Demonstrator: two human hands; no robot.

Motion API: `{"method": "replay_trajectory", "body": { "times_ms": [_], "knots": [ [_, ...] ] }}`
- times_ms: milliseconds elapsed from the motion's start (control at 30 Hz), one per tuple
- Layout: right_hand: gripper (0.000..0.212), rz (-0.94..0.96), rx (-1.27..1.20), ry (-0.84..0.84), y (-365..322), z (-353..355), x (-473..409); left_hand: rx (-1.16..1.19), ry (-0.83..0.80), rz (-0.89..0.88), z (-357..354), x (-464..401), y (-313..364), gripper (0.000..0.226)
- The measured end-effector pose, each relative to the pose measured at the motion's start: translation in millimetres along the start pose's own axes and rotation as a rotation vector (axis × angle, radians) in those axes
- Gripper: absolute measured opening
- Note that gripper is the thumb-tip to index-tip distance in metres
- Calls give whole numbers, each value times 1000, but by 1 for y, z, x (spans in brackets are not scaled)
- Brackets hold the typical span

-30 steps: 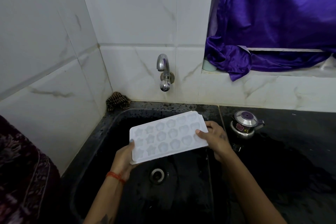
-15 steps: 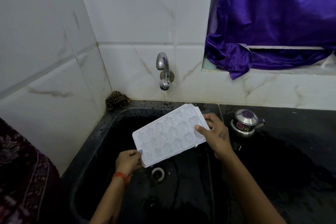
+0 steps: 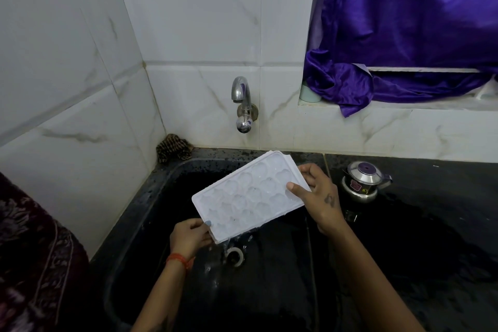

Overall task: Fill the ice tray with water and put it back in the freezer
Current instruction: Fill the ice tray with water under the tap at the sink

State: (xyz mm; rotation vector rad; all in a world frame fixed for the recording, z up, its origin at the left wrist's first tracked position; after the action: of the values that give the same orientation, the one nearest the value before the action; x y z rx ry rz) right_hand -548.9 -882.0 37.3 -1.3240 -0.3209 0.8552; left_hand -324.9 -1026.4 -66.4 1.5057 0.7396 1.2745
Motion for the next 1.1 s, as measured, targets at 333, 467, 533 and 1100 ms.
{"method": "replay_trajectory", "body": {
  "times_ms": [333, 467, 533, 1100],
  "knots": [
    [20, 34, -56, -72, -2, -2, -1, 51, 47, -37, 5, -7, 2, 11],
    [21, 42, -75, -96, -3, -3, -1, 62, 62, -50, 5, -10, 2, 15],
    [20, 51, -84, -105, -5, -2, -2, 60, 64, -67, 5, -10, 4, 15],
    [31, 135, -44, -124, -18, -2, -2, 127, 93, -112, 7, -10, 11, 11]
  ]
}}
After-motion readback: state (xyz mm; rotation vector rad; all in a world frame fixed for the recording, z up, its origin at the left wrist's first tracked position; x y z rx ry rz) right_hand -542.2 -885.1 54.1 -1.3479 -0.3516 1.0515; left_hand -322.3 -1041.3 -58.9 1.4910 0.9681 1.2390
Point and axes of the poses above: each hand's wrist, its own x-axis away from the middle knuckle, its own z-axis out of the back of the hand, y = z × x, the point moved 4 cm from there along -x, towards the middle knuckle, and after that the axes turned 1 degree about x, right-handed, at the moved point
